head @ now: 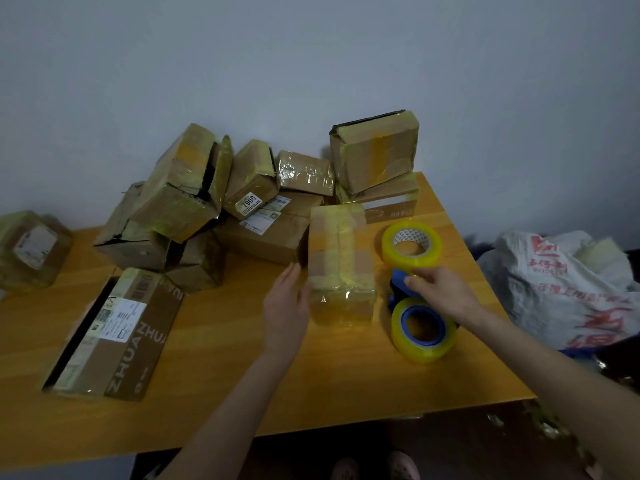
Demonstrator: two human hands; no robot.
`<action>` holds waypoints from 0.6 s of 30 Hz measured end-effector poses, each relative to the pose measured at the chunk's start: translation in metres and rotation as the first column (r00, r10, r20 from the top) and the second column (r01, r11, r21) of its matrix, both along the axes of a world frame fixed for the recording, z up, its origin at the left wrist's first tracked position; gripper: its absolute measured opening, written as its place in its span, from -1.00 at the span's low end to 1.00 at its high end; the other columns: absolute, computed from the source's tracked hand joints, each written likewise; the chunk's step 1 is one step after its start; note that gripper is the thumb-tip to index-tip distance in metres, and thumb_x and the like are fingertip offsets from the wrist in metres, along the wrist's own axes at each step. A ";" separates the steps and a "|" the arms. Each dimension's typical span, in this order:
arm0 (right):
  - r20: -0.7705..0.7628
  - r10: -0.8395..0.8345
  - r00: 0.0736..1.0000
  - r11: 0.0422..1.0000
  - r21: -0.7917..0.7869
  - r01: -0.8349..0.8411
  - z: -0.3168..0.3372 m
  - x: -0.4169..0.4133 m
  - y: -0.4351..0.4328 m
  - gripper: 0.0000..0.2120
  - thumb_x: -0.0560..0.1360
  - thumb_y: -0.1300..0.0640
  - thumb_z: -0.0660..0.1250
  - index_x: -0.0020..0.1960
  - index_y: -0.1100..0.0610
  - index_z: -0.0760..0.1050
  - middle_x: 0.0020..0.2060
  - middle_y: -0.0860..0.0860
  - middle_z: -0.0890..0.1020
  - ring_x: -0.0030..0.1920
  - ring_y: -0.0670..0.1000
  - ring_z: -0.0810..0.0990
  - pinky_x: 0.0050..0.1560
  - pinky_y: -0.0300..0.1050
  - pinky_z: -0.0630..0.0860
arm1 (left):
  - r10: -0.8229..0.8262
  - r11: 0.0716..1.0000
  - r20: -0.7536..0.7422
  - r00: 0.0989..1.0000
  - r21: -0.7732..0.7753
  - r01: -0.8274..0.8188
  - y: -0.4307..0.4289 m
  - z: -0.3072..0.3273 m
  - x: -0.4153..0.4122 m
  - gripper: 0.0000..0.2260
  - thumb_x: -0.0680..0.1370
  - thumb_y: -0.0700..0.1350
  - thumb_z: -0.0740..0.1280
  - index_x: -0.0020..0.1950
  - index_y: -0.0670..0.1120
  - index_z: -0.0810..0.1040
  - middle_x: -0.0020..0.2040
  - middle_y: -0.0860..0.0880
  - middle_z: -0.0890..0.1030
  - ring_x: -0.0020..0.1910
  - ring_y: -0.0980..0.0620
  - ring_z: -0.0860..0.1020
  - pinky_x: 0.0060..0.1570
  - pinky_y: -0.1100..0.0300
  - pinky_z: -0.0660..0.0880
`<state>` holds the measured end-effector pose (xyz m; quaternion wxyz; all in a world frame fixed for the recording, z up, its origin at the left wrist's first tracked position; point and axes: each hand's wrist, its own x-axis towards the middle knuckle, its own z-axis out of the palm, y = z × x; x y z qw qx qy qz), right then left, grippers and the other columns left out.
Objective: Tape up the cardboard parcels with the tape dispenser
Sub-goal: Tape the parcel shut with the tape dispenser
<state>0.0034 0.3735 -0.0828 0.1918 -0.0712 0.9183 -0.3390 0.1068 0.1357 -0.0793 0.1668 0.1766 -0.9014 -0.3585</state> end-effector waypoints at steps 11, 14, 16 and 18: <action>-0.077 -0.071 0.994 0.983 -0.175 0.057 0.002 0.030 -0.072 -0.67 0.63 0.08 0.19 0.24 0.29 0.53 -0.22 0.12 0.61 -0.11 0.13 0.59 -0.08 -0.01 0.48 | 0.131 0.915 0.068 0.989 0.377 -0.147 -0.007 -0.009 -0.014 -0.72 0.48 -0.19 0.44 0.19 -0.08 0.61 -0.02 0.15 0.64 -0.20 0.48 0.52 -0.12 0.58 0.43; -0.056 -0.085 0.995 0.970 -0.235 0.070 -0.004 0.031 -0.072 -0.63 0.62 0.10 0.23 0.40 0.17 0.42 -0.39 -0.02 0.56 -0.33 0.00 0.59 -0.25 -0.25 0.48 | 0.131 0.825 0.076 0.989 0.544 -0.151 -0.012 -0.016 -0.006 -0.67 0.46 -0.21 0.45 0.22 -0.09 0.59 0.10 0.05 0.65 -0.02 0.29 0.57 0.07 0.33 0.53; -0.062 -0.086 0.994 0.965 -0.253 0.068 -0.008 0.032 -0.070 -0.51 0.59 0.07 0.29 0.48 0.12 0.30 -0.43 -0.04 0.58 -0.40 -0.11 0.58 -0.34 -0.44 0.42 | 0.129 0.803 0.056 0.990 0.580 -0.137 -0.012 -0.019 -0.003 -0.66 0.46 -0.24 0.45 0.23 -0.09 0.58 0.09 0.10 0.63 -0.06 0.34 0.55 -0.04 0.42 0.52; -0.119 -0.046 0.992 0.977 -0.212 0.020 -0.011 0.033 -0.069 -0.39 0.51 -0.01 0.38 0.49 0.11 0.28 -0.40 -0.04 0.59 -0.35 -0.12 0.60 -0.30 -0.42 0.44 | 0.135 0.789 0.032 0.990 0.602 -0.127 -0.010 -0.022 -0.002 -0.65 0.45 -0.27 0.45 0.22 -0.07 0.58 0.08 0.09 0.64 -0.05 0.33 0.56 -0.02 0.41 0.53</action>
